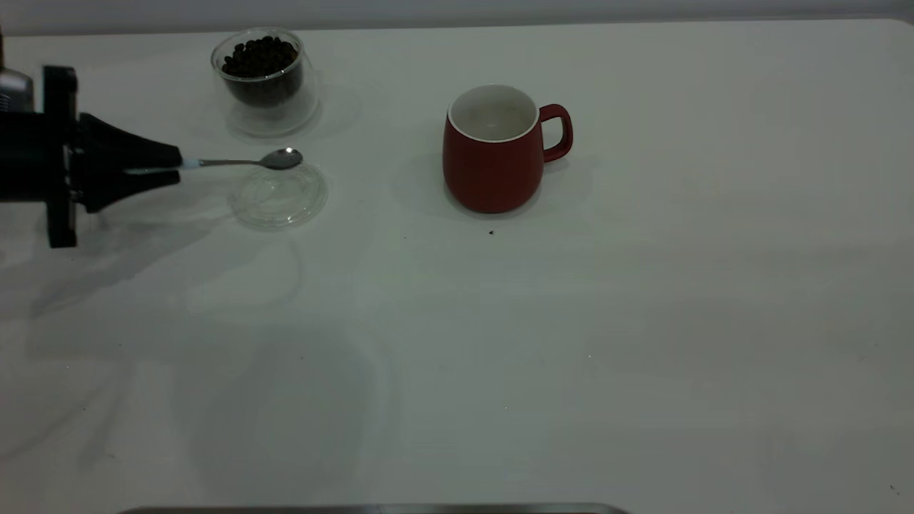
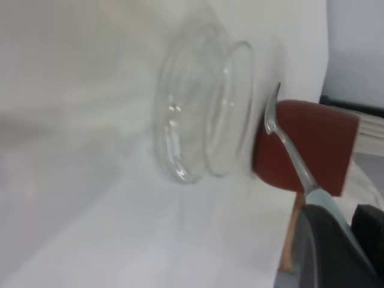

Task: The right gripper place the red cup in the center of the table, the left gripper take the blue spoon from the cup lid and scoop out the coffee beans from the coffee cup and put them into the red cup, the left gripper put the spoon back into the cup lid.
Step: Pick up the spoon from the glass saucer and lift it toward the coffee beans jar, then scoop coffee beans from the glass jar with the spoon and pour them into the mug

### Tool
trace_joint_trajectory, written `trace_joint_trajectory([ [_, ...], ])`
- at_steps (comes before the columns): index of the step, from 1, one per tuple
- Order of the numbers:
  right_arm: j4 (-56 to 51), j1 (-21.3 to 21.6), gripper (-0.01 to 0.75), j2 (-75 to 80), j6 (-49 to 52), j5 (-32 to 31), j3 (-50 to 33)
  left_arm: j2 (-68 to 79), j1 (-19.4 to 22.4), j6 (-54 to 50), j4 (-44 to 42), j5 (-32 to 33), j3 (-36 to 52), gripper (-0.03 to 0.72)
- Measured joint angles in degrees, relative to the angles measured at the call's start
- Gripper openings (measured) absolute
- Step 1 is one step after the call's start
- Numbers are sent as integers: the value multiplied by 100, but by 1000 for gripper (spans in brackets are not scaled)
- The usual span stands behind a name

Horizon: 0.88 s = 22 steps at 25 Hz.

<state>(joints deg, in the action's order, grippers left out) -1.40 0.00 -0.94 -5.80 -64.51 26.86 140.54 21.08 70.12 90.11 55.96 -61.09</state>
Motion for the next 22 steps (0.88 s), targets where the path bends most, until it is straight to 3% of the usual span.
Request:
trace_joint_trajectory([
  [4,0,0,590,0,0,0,0,-403,159,-181,-213,206,0,118],
  [10,0,0,590,0,0,0,0,-1293,223,426,-137,312,-252,118],
  [16,0,0,590,0,0,0,0,-1574,167,966,-113,-423,-389,118],
  [22,0,0,590,0,0,0,0,-1574,-293,1906,208,-1509,-389,117],
])
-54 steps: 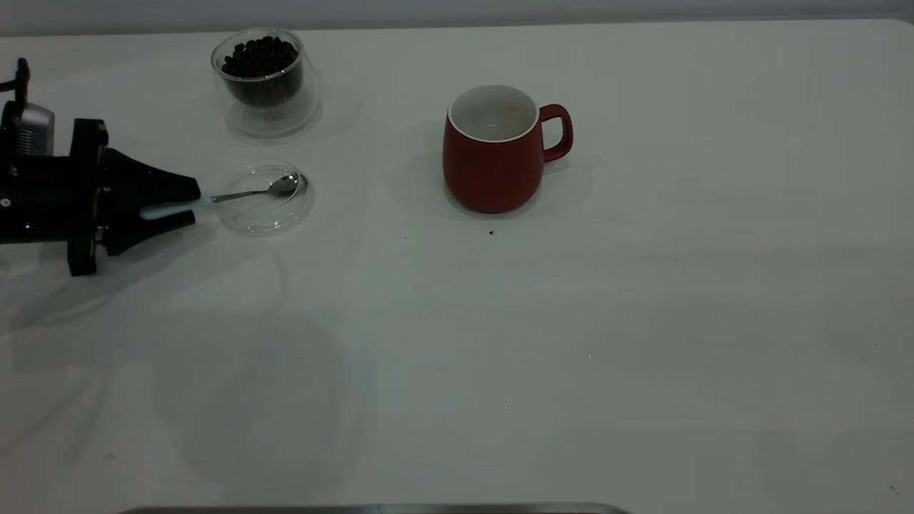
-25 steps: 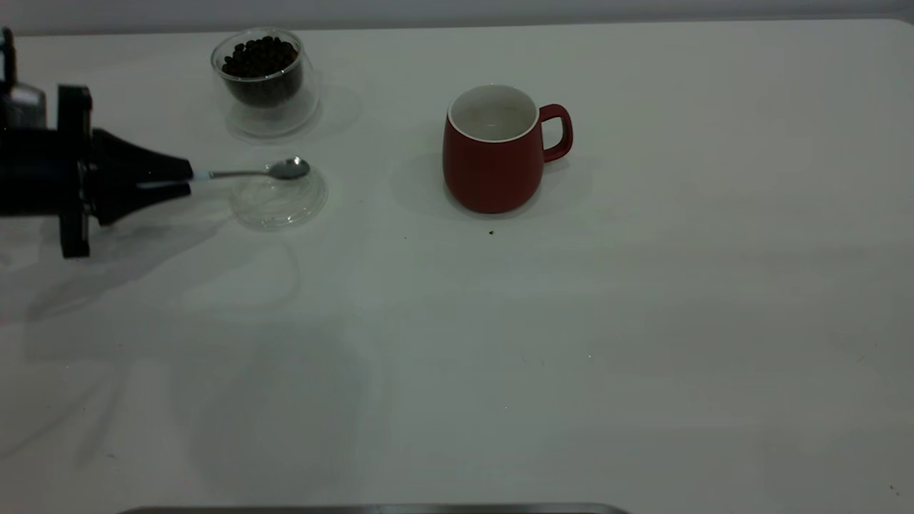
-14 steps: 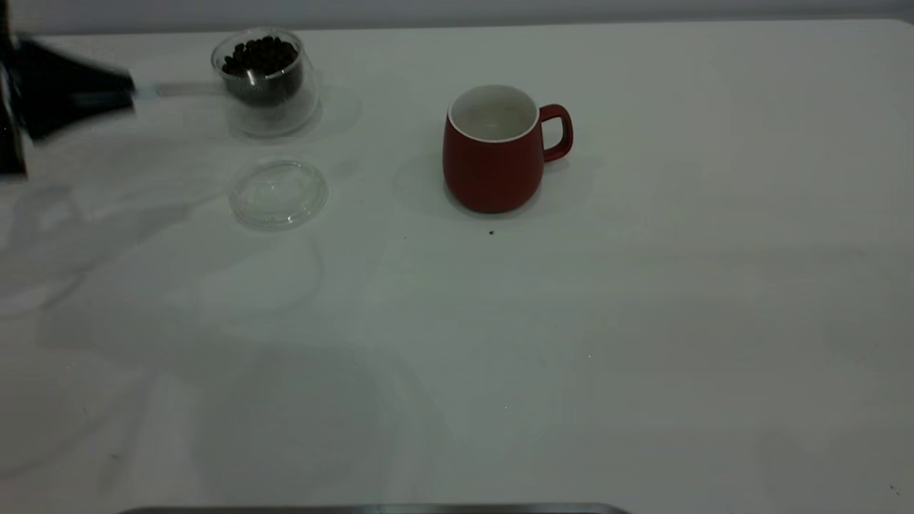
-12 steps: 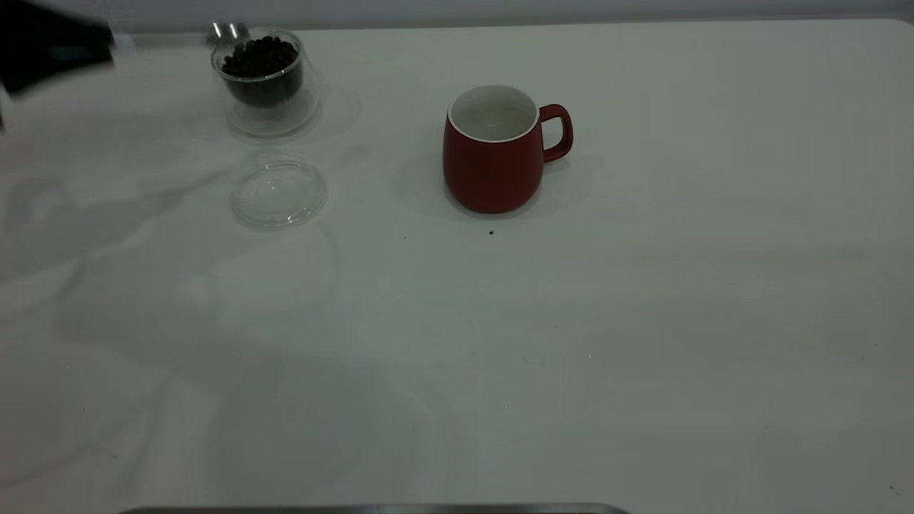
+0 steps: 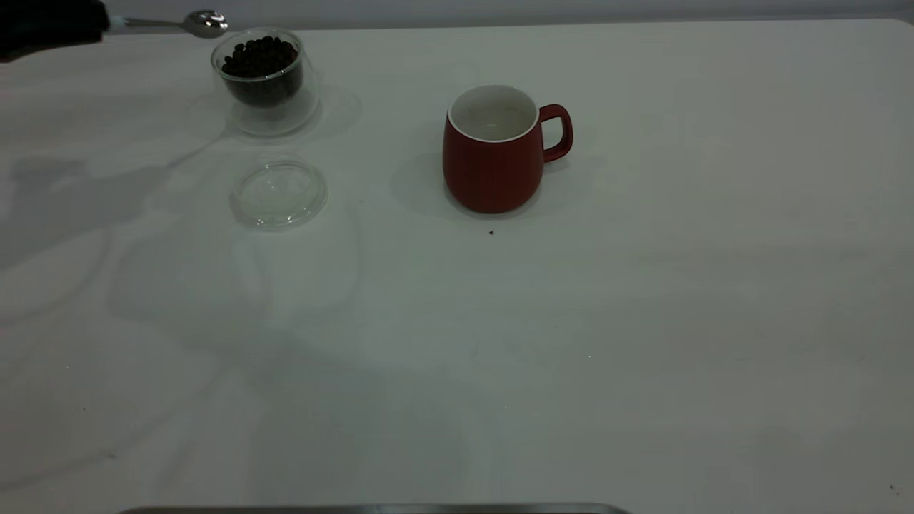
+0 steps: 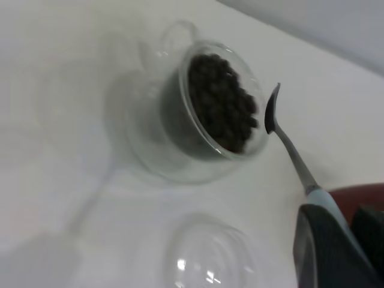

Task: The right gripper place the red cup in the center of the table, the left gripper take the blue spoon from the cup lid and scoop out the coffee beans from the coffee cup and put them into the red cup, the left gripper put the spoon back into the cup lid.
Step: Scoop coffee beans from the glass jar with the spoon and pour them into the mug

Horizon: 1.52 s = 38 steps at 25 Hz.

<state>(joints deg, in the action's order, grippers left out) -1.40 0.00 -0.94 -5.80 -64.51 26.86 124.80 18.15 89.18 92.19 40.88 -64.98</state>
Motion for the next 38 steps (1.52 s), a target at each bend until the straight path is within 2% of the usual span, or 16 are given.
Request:
trace_joint_trajectory([
  [4,0,0,590,0,0,0,0,92,-249,518,467,-366,-20,117],
  [8,0,0,590,0,0,0,0,466,-318,639,812,-356,-171,116],
  [16,0,0,590,0,0,0,0,951,-388,551,879,-296,-412,116],
  [29,0,0,590,0,0,0,0,1298,-399,-999,962,82,-463,116],
  [38,0,0,590,0,0,0,0,1298,-399,-1514,964,95,-465,116],
])
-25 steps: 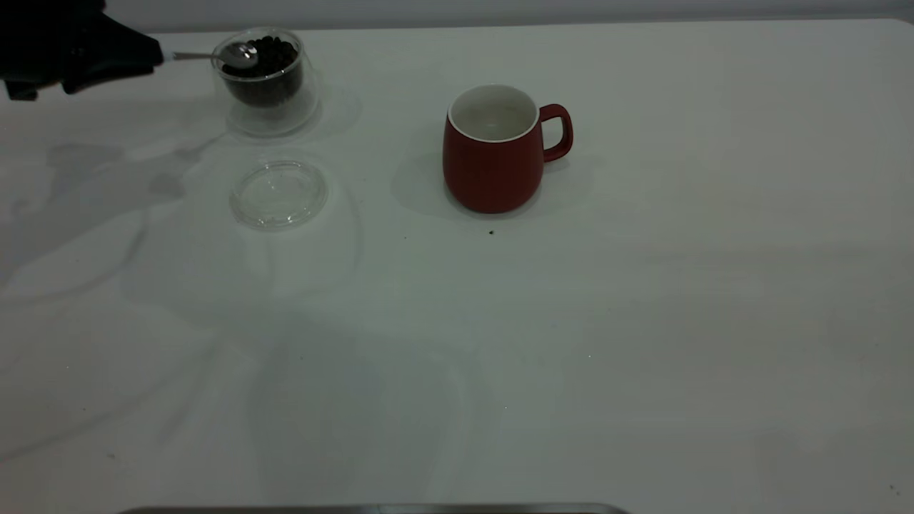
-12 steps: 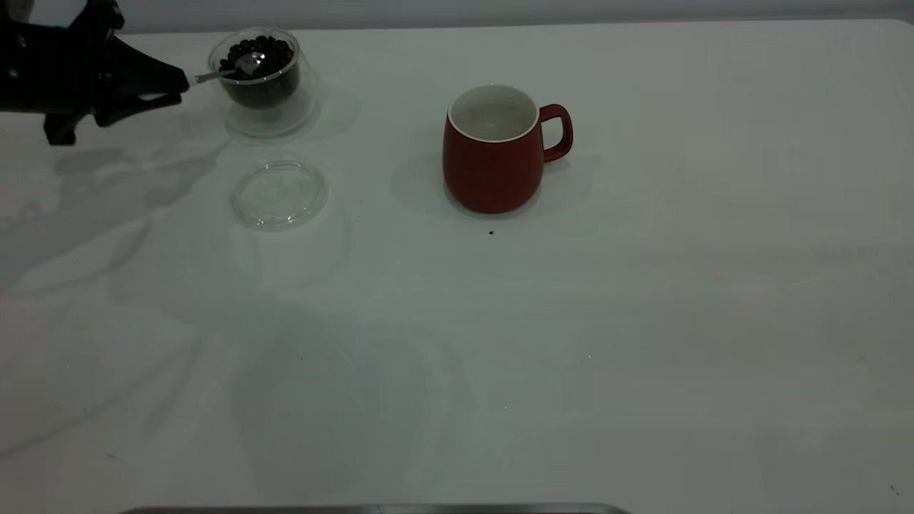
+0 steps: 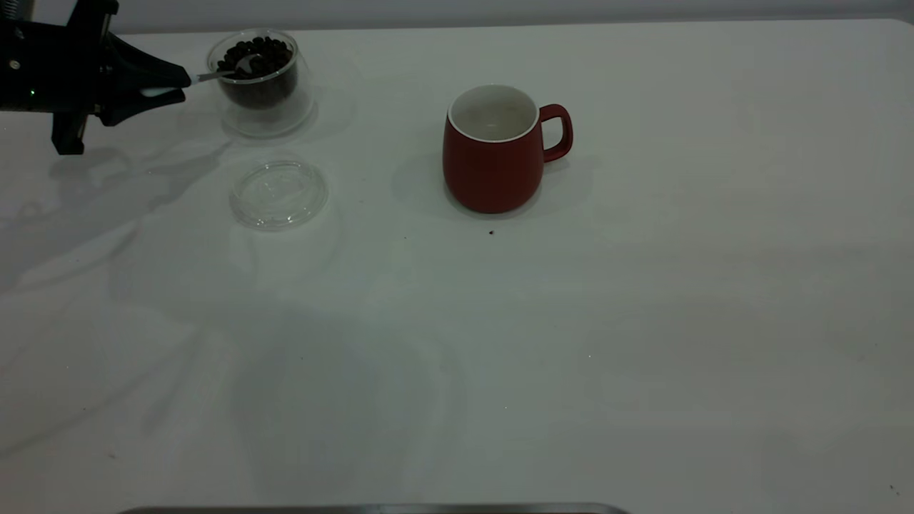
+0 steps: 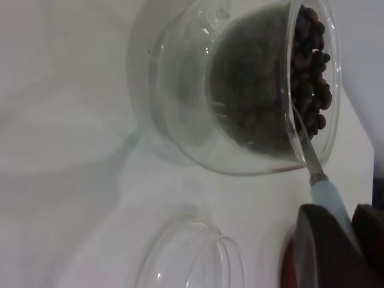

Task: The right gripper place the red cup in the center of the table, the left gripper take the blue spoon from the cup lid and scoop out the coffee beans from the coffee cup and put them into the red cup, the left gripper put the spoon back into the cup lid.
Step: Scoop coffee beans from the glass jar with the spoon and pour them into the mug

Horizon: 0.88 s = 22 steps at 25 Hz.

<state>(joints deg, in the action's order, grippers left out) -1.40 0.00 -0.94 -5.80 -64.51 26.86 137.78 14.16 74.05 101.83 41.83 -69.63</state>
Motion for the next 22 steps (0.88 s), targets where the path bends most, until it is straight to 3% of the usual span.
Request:
trace_joint_trajectory([
  [11,0,0,590,0,0,0,0,4,46,-239,-13,111,0,116],
  [22,0,0,590,0,0,0,0,39,626,-481,-105,1104,0,116],
])
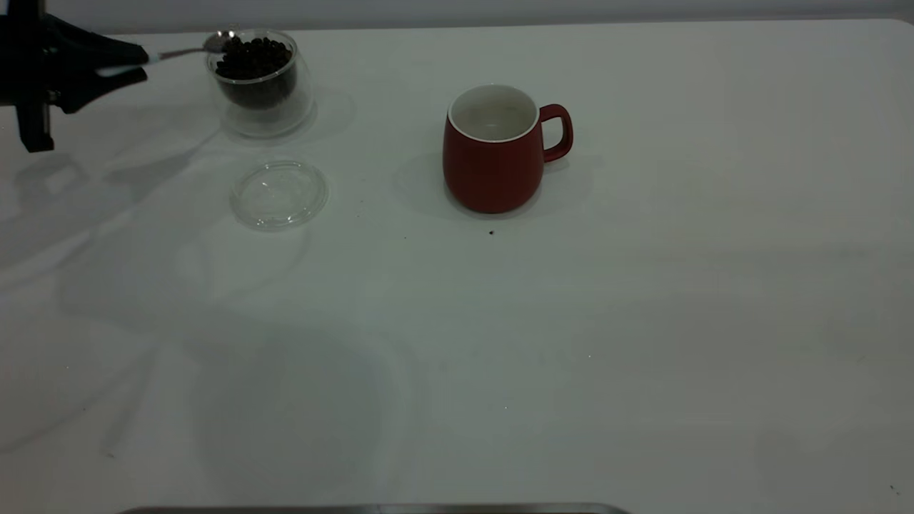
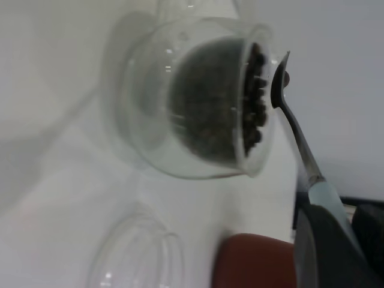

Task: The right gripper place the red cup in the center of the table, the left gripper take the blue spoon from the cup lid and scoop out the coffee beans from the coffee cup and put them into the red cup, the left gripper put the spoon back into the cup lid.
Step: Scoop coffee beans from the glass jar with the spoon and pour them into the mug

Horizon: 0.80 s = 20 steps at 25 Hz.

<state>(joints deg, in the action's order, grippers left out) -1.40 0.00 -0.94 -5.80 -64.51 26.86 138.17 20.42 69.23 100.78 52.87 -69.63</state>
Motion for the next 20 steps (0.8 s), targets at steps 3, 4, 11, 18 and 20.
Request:
trace_joint_trajectory([
  [3,0,0,590,0,0,0,0,0,40,-6,-103,181,0,116],
  [4,0,0,590,0,0,0,0,0,52,-12,-170,220,0,116],
  [11,0,0,590,0,0,0,0,0,52,-123,-446,292,0,116],
  [18,0,0,590,0,0,0,0,0,52,-316,-452,549,0,116],
  [20,0,0,590,0,0,0,0,0,52,-371,-452,803,0,116],
])
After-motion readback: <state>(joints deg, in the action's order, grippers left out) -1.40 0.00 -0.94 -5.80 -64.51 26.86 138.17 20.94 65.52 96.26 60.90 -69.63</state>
